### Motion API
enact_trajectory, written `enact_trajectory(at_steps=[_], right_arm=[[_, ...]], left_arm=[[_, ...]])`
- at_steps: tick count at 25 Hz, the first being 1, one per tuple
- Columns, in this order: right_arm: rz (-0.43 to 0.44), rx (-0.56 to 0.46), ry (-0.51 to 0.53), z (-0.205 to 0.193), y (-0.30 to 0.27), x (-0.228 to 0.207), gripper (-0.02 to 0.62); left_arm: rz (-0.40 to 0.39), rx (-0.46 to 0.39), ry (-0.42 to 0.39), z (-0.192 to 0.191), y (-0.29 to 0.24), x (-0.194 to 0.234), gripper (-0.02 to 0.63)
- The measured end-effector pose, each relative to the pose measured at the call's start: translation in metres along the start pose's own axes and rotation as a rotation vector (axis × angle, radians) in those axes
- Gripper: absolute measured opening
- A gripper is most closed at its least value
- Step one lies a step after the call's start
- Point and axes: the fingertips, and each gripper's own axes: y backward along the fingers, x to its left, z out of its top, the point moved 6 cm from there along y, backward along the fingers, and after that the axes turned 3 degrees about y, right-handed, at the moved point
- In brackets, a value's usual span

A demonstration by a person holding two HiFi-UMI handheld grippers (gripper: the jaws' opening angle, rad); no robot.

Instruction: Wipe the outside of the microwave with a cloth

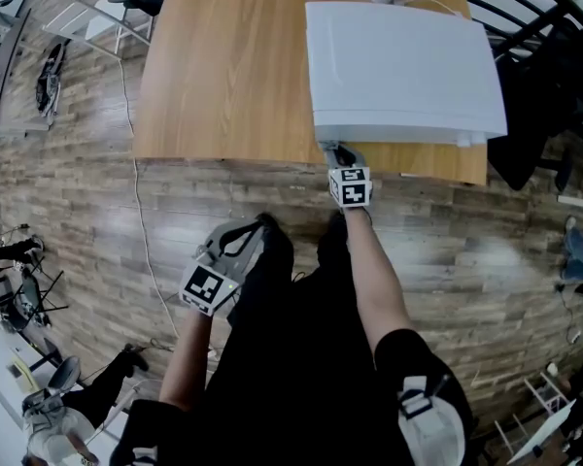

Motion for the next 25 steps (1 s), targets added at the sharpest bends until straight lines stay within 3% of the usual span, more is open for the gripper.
enact_trajectory(at_steps=[14, 25], right_arm=[[0.04, -0.014, 0.02, 0.008, -0.013, 0.032, 0.031], [0.151, -0.096, 0.019, 0.023, -0.002, 0.072, 0.032]], left_arm=[[-0.004, 0.001, -0.019, 0.001, 0.011, 0.012, 0.003], [-0.012, -0.011, -0.033, 0.009, 0.005, 0.013, 0.003]])
